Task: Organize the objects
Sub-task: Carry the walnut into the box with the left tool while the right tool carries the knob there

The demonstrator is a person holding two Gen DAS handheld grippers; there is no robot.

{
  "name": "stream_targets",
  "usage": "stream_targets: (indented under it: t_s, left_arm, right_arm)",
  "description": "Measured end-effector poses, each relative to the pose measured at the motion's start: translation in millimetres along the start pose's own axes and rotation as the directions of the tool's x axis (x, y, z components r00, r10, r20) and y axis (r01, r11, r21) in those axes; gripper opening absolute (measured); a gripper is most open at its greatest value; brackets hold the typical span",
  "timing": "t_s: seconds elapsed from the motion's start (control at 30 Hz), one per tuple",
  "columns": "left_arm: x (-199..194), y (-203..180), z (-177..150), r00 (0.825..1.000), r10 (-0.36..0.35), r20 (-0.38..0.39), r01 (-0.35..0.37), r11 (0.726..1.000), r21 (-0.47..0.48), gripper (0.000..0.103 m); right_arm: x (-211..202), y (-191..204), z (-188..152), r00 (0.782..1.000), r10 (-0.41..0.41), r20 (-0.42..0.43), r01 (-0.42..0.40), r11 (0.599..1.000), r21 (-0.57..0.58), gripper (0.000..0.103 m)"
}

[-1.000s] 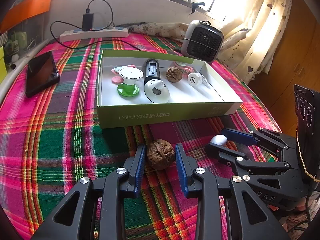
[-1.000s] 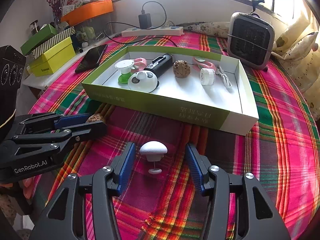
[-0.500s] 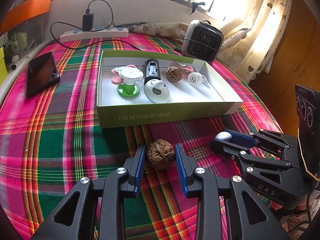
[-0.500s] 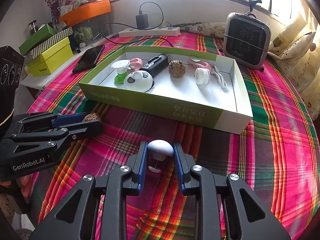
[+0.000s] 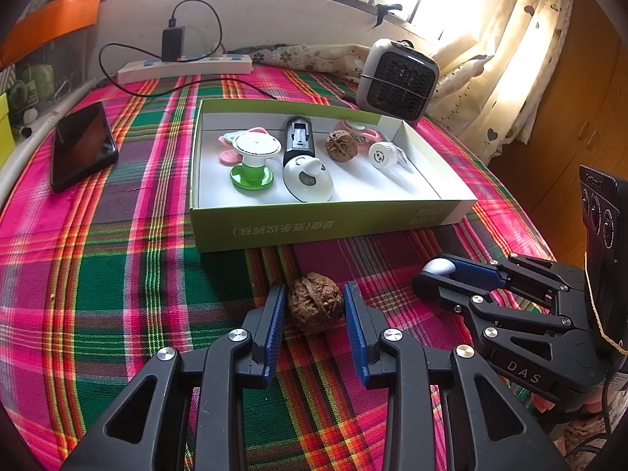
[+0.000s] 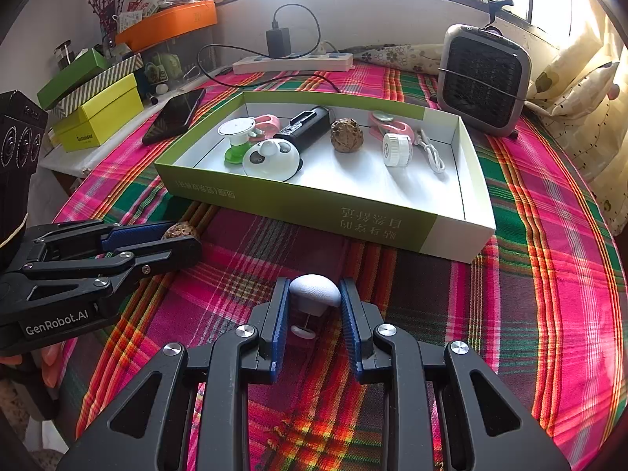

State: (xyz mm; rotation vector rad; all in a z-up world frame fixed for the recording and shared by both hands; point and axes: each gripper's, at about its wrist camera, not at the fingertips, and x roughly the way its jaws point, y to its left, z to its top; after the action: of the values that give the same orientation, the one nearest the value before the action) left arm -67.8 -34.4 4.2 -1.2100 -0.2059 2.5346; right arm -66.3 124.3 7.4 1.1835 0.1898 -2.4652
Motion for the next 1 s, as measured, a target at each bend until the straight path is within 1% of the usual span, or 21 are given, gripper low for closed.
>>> stream_targets:
  t_s: [0.4,0.7,1.0]
  left_arm:
    - [0,-1,1,1.0,-0.001,0.0,0.001,1.0,0.002,0.027]
    - [-4,-5,7,1.0,-0.006,0.009,0.006,1.0,0.018,0.027]
    - [-13,-15,19,0.999,-0.018,0.037,0.017,0.999,0.037,0.027]
  right_arm:
    - [-1,-2,1,1.0,0.009,0.002,-0.009,1.0,0.012,0.026]
    - [-5,-8,4,1.0,0.021,0.015,-0.021,1.0,0.022,0.026]
    - [-16,-14,12,0.998,0.024,0.055,-0.026,0.999,0.031,0.026]
